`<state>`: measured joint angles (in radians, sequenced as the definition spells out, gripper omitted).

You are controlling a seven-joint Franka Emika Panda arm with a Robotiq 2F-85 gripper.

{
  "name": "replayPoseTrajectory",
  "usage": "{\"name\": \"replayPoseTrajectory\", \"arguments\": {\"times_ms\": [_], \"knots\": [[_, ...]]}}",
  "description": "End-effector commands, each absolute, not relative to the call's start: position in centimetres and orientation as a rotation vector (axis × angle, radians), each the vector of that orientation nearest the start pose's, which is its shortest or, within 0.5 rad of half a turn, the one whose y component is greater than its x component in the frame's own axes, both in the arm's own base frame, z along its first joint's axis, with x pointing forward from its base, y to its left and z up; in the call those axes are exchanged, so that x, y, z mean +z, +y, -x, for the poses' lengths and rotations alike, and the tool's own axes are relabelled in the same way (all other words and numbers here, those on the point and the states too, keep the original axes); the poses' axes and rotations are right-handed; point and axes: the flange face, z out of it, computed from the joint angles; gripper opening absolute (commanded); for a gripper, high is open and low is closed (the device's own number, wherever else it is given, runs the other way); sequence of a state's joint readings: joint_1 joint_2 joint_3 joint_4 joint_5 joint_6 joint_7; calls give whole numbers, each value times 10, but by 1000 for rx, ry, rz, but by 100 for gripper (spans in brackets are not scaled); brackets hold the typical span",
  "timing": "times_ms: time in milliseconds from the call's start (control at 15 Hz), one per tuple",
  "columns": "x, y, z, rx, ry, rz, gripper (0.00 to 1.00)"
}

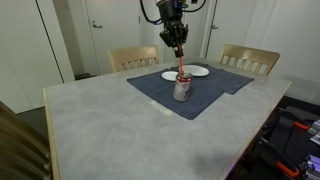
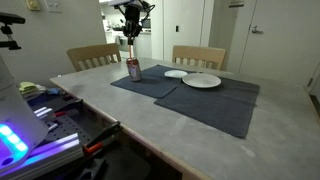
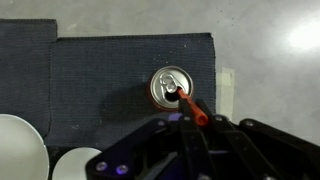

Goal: Take the straw out of the can and place it on the white plate

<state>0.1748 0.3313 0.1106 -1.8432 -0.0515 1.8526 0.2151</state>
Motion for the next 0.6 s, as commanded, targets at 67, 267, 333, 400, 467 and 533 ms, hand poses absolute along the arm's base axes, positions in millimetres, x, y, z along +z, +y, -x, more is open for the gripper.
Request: {"name": "replayPoseTrajectory", "arguments": {"times_ms": [67, 267, 333, 400, 467, 533], "knots": [[336, 158, -579, 546, -159, 3186, 2], [347, 158, -577, 557, -162, 3200, 2], [351, 158, -576, 557, -165, 3204, 2], [355, 157, -576, 560, -165, 3211, 2], [359, 157, -576, 564, -167, 3217, 2], [365, 157, -576, 567, -172, 3226, 2]]}}
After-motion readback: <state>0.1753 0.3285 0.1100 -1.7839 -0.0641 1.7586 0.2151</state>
